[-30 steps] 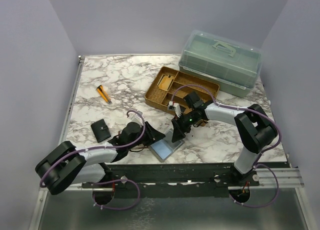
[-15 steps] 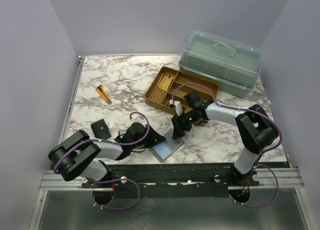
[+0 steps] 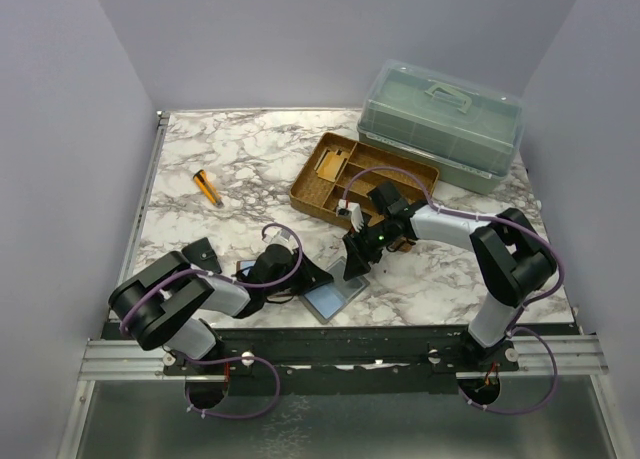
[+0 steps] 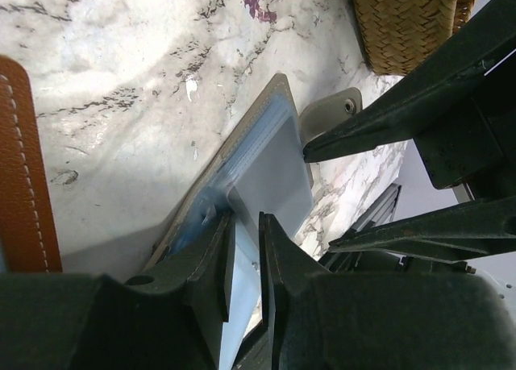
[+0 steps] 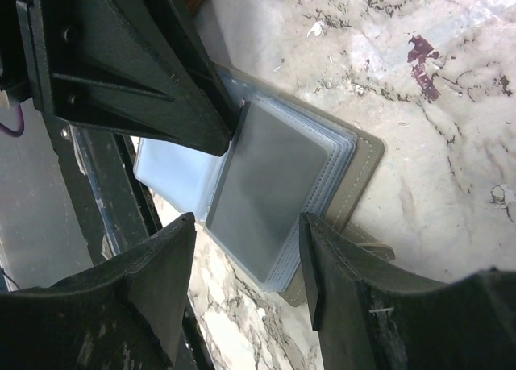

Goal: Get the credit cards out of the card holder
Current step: Remove the credit card from the card holder.

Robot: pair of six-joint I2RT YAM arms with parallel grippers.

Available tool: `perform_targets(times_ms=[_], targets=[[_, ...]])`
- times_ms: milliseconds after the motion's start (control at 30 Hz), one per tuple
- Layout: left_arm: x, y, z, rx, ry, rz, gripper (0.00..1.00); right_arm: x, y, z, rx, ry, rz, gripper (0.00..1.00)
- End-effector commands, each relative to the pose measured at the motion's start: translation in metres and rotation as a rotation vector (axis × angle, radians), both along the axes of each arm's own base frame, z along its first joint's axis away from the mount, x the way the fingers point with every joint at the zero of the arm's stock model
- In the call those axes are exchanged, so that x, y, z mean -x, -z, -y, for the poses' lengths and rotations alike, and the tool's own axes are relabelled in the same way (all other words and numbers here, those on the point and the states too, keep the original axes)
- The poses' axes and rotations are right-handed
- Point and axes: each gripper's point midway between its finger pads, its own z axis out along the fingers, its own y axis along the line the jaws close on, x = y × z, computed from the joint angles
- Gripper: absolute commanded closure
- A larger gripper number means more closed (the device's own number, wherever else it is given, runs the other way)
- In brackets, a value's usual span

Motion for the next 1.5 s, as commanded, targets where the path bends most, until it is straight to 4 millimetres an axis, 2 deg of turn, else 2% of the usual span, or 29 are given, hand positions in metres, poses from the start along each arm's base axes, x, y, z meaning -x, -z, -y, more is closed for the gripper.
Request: perform_targets(times_ms=[0,167,400,900,1467], targets=[[0.001,0.001,0.003,0.008,0.010,-0.006,0.76,0.004,0.007,0.001,0.015,-0.007,-0.027,0.41],[0.001,0.000,0.003,0.013,0.009,-0.006,0.76,0.008,0.006,0.000,0.008,-0.013,-0.055,0.41],[0.001,-0.003,0.004,0.030,0.013,-0.004,0.75,0.017,-0.006,-0.007,-0.054,-0.036,-0.120,0.41],[0.008,-0.016,0.005,0.088,0.025,-0.004,0.67,0.029,-0.020,-0.014,-0.132,-0.058,-0.215,0.41],[0.012,-0.029,0.009,0.141,0.048,0.007,0.39,0.036,-0.036,-0.024,-0.249,-0.106,-0.266,0.41]])
